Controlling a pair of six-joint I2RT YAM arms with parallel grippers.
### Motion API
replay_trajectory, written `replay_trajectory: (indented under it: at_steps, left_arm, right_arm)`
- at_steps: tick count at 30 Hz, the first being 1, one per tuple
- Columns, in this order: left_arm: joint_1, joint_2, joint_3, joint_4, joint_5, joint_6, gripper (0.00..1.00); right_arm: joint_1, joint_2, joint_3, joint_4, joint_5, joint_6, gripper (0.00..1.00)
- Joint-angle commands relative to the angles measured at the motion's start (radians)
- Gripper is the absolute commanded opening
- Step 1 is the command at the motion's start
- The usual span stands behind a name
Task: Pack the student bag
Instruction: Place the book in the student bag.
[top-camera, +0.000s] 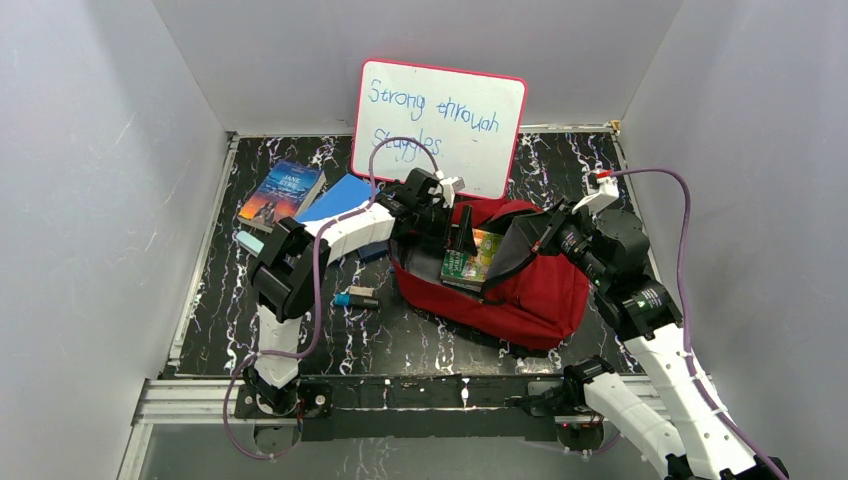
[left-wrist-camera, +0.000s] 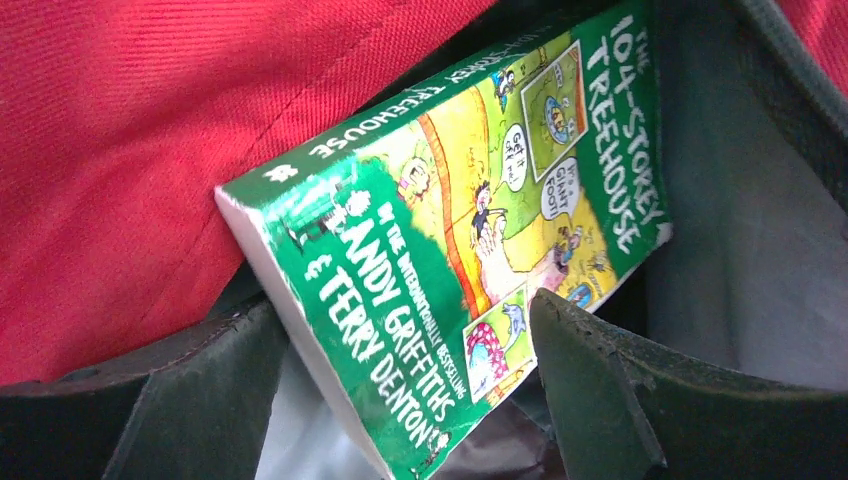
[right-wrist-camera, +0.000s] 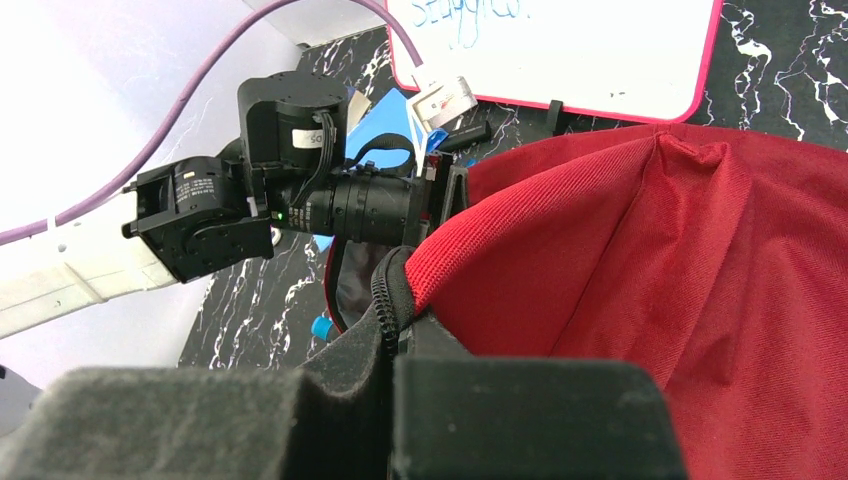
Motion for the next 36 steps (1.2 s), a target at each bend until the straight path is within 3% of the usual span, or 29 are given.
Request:
replay_trajectory:
  at_steps: [1, 8, 15, 28, 36]
  left_arm:
    - [0.004, -0.068, 0.045, -0.115, -0.139, 0.069, 0.86]
    - [0.006, -0.070, 0.102, -0.216, -0.288, 0.121, 0.87]
    - [0.016, -0.051, 0.124, -0.209, -0.350, 0.126, 0.87]
    - [0.077, -0.121, 0.055, 0.031, -0.393, 0.086, 0.88]
    - [0.086, -0.186, 0.045, 0.121, -0.311, 0.086, 0.88]
  right_arm:
    - [-0.002, -0.017, 0.013, 0.087, -0.006, 0.000, 0.00]
    - [-0.002, -0.017, 0.008, 0.085, -0.006, -0.005, 0.00]
    - [-0.003, -0.028, 0.009, 0.074, 0.000, -0.006, 0.00]
    - [-0.002, -0.033, 0.005, 0.067, 0.001, -0.008, 0.00]
    - [-0.002, -0.041, 0.002, 0.054, 0.029, -0.007, 0.02]
